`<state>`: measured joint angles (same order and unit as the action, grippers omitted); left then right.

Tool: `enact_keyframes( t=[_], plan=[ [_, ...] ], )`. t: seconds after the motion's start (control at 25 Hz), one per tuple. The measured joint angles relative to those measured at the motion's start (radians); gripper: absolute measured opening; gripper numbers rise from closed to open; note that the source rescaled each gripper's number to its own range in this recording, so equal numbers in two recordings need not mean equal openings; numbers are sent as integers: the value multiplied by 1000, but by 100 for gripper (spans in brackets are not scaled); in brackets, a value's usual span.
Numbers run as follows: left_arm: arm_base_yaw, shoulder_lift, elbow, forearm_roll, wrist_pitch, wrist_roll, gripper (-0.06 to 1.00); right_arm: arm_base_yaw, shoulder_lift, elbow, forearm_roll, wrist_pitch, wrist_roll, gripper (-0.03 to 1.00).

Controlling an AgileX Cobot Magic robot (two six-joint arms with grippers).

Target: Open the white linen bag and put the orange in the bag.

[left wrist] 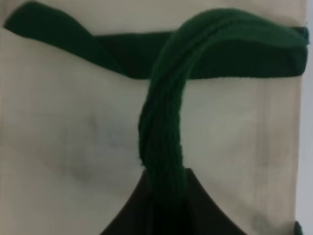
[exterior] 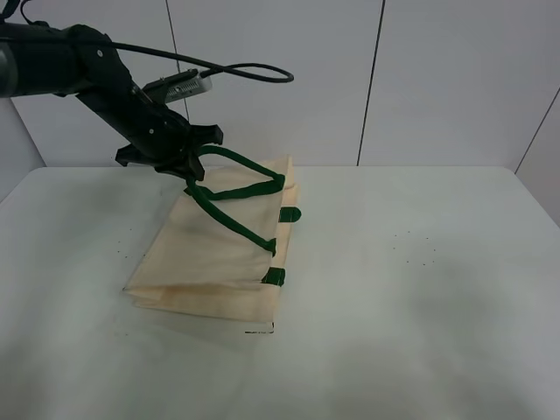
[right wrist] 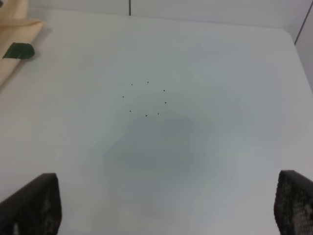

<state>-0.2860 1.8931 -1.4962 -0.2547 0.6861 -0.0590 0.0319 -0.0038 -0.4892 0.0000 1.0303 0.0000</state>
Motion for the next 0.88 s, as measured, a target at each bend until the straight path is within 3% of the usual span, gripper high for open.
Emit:
enact_keyframes(
  t=[0.08, 0.24, 0.32, 0.44, 0.52, 0.72, 0.88],
  plan=[
    [0, 0, 2, -5, -11, 42, 17, 0, 0, 0, 0, 0, 0, 100],
    [0, 0, 2, -11, -36, 75, 71, 0, 0, 0, 0, 0, 0, 100],
    [0, 0, 2, -11, -42, 77, 83, 0, 0, 0, 0, 0, 0, 100],
    [0, 0, 2, 7, -43, 78, 87, 0, 0, 0, 0, 0, 0, 100],
    [0, 0, 2, 66, -36, 67, 88, 0, 0, 0, 0, 0, 0, 100],
    [6, 0, 2, 318, 36, -62, 89, 0, 0, 0, 0, 0, 0, 100],
    [34, 0, 2, 349, 67, -91, 89, 0, 0, 0, 0, 0, 0, 100]
  ],
)
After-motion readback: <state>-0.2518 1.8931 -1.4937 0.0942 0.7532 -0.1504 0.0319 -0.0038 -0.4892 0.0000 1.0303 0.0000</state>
